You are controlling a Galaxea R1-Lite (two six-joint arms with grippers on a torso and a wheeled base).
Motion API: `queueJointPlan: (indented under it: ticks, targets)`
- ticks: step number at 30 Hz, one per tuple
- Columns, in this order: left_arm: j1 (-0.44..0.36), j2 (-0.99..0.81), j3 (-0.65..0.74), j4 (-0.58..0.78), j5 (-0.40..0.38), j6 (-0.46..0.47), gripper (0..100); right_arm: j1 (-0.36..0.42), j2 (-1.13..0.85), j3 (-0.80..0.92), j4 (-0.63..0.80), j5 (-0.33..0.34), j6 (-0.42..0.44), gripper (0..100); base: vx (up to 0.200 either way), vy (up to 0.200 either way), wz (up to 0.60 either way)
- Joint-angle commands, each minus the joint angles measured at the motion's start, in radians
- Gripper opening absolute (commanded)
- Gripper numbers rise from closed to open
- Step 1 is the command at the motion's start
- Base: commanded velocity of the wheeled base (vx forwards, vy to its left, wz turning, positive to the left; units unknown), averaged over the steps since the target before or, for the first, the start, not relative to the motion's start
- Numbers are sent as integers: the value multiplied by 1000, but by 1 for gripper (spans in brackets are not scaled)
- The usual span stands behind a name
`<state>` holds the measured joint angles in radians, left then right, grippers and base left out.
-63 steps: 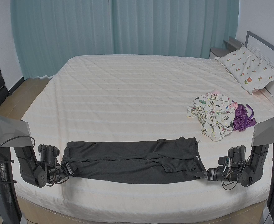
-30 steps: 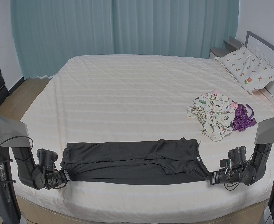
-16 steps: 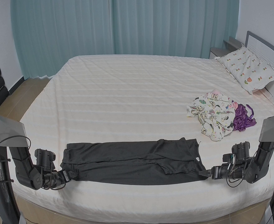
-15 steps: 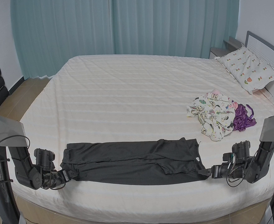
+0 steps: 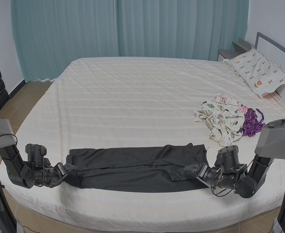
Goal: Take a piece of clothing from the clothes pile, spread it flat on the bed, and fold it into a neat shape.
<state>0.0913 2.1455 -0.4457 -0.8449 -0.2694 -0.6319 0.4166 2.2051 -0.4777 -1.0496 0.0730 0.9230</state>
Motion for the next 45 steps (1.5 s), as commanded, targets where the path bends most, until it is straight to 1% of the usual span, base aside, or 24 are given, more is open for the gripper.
queueJointPlan:
  ticks: [1,4,9,15,22,24,30,33,39,45]
  targets:
    - [48,-6,-53,4,-21,-37,100,117,110,-75,5,-68,45,100,0,0,0]
    - [58,25,-68,4,-21,-37,100,125,120,-96,13,-99,46,100,0,0,0]
    - [76,51,-91,6,-21,-38,100,128,119,-130,79,-104,48,100,0,0,0]
    - [76,54,-93,6,-21,-38,100,106,142,-182,88,-128,46,100,0,0,0]
    - [76,56,-93,4,-21,-38,100,97,162,-210,91,-131,36,100,0,0,0]
    - [76,56,-93,4,-21,-38,100,97,166,-216,97,-131,14,100,0,0,0]
    - [76,56,-93,4,-21,-37,100,79,179,-286,180,-133,4,100,0,0,0]
    - [76,57,-93,4,-21,-37,100,77,188,-305,191,-133,0,100,0,0,0]
    - [76,59,-94,3,-19,-37,100,77,202,-318,200,-167,-19,100,0,0,0]
    - [76,59,-94,3,-19,-37,100,79,203,-320,206,-174,-19,100,0,0,0]
